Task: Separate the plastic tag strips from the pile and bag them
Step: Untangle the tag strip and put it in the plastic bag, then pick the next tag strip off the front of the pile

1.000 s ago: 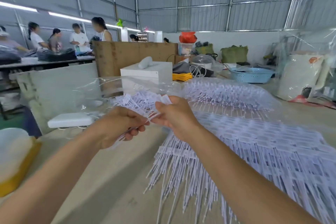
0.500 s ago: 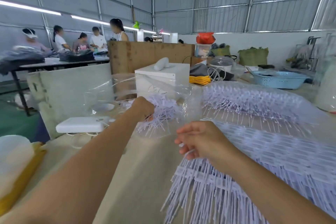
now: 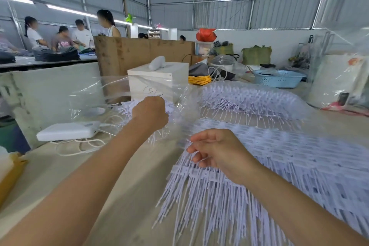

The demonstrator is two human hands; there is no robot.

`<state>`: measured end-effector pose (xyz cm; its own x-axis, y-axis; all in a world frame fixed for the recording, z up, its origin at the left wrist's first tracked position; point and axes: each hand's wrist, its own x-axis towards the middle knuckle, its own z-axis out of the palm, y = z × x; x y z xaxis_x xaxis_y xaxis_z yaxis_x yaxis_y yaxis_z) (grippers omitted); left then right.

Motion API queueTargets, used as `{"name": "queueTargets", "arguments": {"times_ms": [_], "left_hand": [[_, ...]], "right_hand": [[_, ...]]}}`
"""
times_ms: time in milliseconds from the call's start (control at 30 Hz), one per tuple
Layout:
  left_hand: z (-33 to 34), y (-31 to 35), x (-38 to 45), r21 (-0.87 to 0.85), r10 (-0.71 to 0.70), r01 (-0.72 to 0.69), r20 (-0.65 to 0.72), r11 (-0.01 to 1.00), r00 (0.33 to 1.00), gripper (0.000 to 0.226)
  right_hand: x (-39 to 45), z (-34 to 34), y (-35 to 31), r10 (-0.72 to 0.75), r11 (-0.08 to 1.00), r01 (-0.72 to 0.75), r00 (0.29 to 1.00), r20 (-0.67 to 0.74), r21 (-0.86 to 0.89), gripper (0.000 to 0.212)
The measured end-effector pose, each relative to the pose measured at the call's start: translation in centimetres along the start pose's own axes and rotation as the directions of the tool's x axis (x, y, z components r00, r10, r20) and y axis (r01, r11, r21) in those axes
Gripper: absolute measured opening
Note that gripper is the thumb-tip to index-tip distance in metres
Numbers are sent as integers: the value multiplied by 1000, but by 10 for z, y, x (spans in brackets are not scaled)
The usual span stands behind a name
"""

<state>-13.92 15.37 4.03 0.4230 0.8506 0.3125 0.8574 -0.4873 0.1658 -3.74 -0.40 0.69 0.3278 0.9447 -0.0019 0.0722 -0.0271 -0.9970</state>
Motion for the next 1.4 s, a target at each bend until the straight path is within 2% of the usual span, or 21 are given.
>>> {"name": "queueTargets", "arguments": {"times_ms": [67, 133, 233, 333, 400, 467, 533, 600, 700, 767, 800, 867, 933, 1033, 1067, 1100, 1167, 1267, 1333, 1400], "left_hand": [[-11, 17, -28, -84, 97, -93, 39, 992, 995, 39], [-14, 39, -55, -243, 238, -206, 109, 948, 965, 35], [-11, 77, -89, -389, 509, -419, 161, 820, 846, 23], [6, 120, -104, -414, 650, -555, 129, 722, 749, 9], [19, 147, -108, -412, 706, -613, 114, 674, 699, 13], [31, 168, -108, -373, 747, -667, 125, 645, 653, 31], [39, 183, -107, -336, 755, -691, 113, 640, 646, 46], [44, 193, -104, -301, 754, -708, 66, 639, 653, 51], [47, 204, -97, -230, 760, -730, 78, 643, 645, 50], [48, 208, -95, -232, 755, -723, 99, 651, 648, 42], [47, 209, -95, -237, 754, -721, 97, 652, 650, 37], [45, 209, -95, -232, 760, -728, 93, 645, 643, 28], [38, 208, -93, -200, 769, -743, 116, 638, 629, 26], [25, 203, -90, -303, 772, -716, 129, 629, 623, 21], [20, 200, -89, -356, 773, -701, 113, 618, 624, 20], [15, 198, -90, -390, 777, -695, 90, 603, 623, 19], [6, 192, -90, -422, 780, -694, 53, 583, 623, 18], [-1, 186, -87, -370, 773, -703, 71, 608, 631, 17], [1, 184, -86, -305, 762, -702, 158, 643, 628, 16], [9, 188, -90, -328, 760, -688, 213, 647, 614, 23]], "right_hand": [[-13, -6, -1, -4, 1000, 4, 1000, -15, -15, 11], [-29, -21, 0, -17, 997, 12, 998, -64, -78, 9], [-59, -60, 2, -78, 959, 19, 977, -199, -281, 11], [-89, -120, 9, -177, 877, -43, 897, -405, -478, 16], [-104, -159, 17, -218, 752, -195, 828, -517, -629, 12], [-116, -188, 24, -252, 654, -314, 767, -590, -688, 15], [-123, -203, 31, -281, 642, -348, 722, -632, -683, 13], [-126, -210, 35, -292, 621, -374, 705, -646, -689, 15], [-126, -215, 38, -297, 530, -424, 719, -629, -735, 20], [-128, -215, 37, -330, 464, -413, 740, -586, -784, 15], [-129, -216, 36, -333, 471, -392, 751, -570, -790, 13], [-132, -219, 35, -302, 506, -361, 777, -553, -784, 27], [-133, -223, 34, -263, 473, -367, 809, -526, -801, 38], [-133, -225, 36, -244, 354, -396, 835, -493, -847, 36], [-133, -224, 34, -260, 348, -387, 835, -485, -854, 33], [-134, -224, 32, -299, 381, -353, 827, -475, -854, 27], [-140, -222, 23, -370, 557, -198, 810, -455, -806, 14], [-151, -218, 10, -323, 831, 69, 867, -379, -552, 14], [-155, -212, 7, -203, 933, 88, 930, -306, -349, 16], [-154, -207, 9, -89, 969, 24, 961, -261, -245, 22]]}}
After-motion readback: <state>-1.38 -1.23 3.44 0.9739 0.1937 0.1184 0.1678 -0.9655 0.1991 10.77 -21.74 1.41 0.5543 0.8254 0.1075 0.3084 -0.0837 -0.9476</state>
